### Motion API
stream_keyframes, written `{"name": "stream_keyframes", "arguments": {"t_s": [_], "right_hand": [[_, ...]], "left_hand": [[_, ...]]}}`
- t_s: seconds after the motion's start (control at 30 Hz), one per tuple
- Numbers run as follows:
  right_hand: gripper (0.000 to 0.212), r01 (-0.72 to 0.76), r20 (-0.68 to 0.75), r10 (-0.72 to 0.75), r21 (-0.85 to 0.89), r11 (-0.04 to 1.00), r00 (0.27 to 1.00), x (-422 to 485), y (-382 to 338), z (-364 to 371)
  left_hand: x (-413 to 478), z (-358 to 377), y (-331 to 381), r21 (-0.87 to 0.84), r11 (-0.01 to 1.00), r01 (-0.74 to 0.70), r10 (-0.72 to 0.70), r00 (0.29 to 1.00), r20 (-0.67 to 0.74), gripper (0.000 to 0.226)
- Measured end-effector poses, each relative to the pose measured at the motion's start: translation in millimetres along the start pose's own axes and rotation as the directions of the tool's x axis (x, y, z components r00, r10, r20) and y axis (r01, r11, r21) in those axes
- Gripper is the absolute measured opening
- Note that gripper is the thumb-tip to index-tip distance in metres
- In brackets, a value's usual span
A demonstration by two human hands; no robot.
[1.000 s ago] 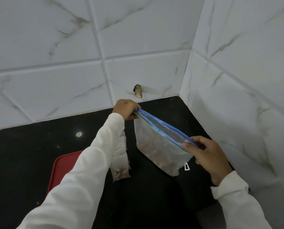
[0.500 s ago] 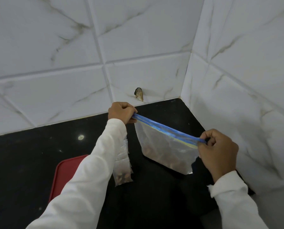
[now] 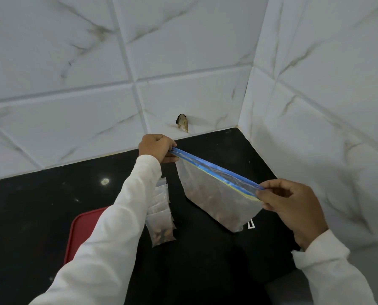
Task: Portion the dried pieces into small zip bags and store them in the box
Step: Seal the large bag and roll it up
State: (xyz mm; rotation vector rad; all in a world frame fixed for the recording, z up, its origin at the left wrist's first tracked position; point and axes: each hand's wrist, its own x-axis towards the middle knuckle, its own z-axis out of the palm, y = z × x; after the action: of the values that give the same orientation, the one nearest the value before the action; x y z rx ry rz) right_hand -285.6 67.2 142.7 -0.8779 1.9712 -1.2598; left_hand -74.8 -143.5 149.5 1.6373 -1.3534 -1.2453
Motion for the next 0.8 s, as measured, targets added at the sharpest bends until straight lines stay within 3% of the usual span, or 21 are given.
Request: {"name": "stream_keyframes", "arguments": {"t_s": [0.27,0.37,0.43,0.53,0.6,0.63,0.7,0.73,0.8], "right_hand": [[0.008,0.073,-0.157,-0.085,-0.085,0.994,0.984,-4,6,8],[0.011,0.151,-0.221,-0.213,-0.266,0.952,0.952,-5,8,12],[0.011,0.215,-0.172,-0.316,-0.437,0.874,0.933,-8,4,11],[0.007,0.258,-0.089,-0.349,-0.512,0.819,0.933,-13,-6,8],[0.016,0.218,-0.045,-0.244,-0.322,0.921,0.969,-11,-12,8],[0.024,0.129,-0.022,-0.133,-0.131,0.983,0.991,-8,-13,9],[0.034,-0.097,-0.017,0.104,0.234,0.967,0.994,-3,-14,14],[0.037,-0.12,-0.079,0.151,0.31,0.943,0.985,-2,-13,16],[0.039,-0.016,-0.268,0.085,0.25,0.968,0.96,-2,-9,22]], "left_hand": [[-3,-3,7,0.062,0.997,-0.042,0.04,0.999,0.032,0.013],[-4,-1,5,0.068,0.996,-0.055,0.053,0.998,0.035,0.012],[-4,1,3,0.081,0.994,-0.077,0.077,0.997,0.011,0.011],[-2,4,2,0.152,0.98,-0.126,0.135,0.99,-0.05,0.009],[-2,4,3,0.209,0.965,-0.156,0.173,0.983,-0.065,0.009],[-3,5,4,0.26,0.95,-0.174,0.195,0.979,-0.059,0.01],[-6,9,5,0.349,0.915,-0.204,0.228,0.973,-0.031,0.013],[-8,11,6,0.366,0.906,-0.213,0.234,0.972,-0.013,0.015],[-11,16,8,0.35,0.912,-0.214,0.225,0.974,0.009,0.02]]}}
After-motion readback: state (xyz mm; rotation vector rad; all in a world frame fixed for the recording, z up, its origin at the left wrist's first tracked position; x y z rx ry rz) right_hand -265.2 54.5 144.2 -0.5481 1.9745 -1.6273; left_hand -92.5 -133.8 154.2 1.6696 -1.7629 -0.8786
